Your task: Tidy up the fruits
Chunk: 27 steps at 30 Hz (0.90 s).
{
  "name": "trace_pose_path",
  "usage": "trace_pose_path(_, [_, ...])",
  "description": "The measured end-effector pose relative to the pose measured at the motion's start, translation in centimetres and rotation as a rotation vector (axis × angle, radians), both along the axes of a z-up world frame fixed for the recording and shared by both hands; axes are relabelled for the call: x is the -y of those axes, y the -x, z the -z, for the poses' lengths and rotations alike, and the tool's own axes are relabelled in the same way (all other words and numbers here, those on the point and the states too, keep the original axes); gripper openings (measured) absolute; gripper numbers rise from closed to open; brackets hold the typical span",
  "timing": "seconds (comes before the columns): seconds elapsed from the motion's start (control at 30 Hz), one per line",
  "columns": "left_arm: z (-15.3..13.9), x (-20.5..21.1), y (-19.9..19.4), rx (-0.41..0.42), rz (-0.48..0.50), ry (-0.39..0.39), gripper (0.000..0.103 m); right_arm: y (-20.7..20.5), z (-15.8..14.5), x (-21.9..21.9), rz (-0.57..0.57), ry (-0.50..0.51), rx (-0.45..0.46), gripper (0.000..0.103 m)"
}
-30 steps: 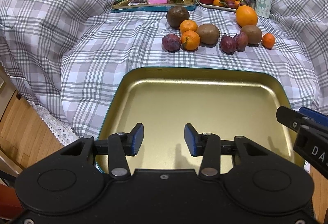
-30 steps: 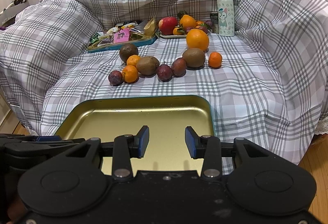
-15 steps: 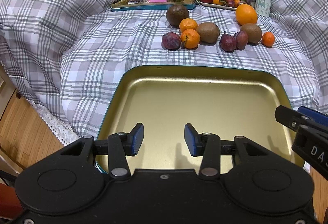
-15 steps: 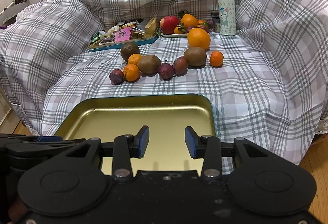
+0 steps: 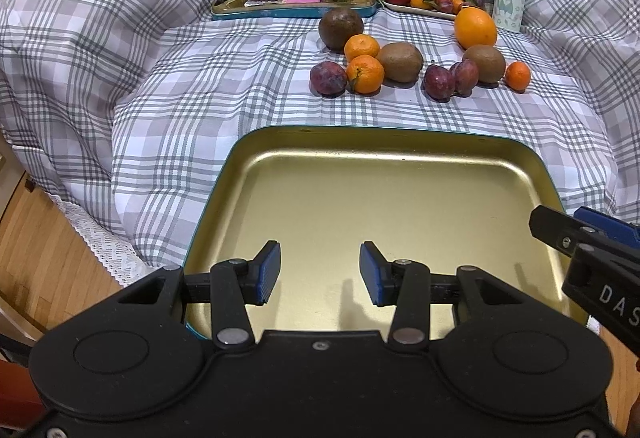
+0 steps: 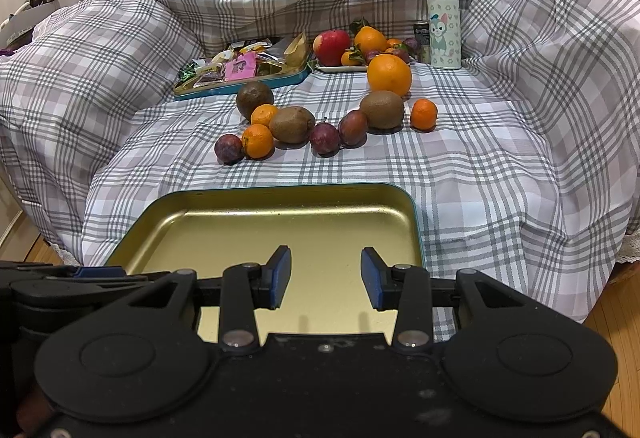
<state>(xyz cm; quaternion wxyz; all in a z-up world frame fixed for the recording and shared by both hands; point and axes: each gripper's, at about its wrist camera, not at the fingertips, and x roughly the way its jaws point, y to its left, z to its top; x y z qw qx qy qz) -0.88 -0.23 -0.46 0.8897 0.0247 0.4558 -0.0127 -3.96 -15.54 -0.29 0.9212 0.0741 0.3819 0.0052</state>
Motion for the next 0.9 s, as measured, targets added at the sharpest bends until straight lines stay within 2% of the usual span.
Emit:
trace_pose_path(0.47, [-1.3,-1.3,-2.4,0.048,0.036,0.001,0.05,-1.6,-0.7,1.6,0.043,0.005,0.048,0.041])
trace_pose_path(0.9, [-1.2,-1.1,-5.0,0.061,0.075,-0.005,0.051,-4.8,-0.3,2.9,0.059,0.007,0.038,0.041])
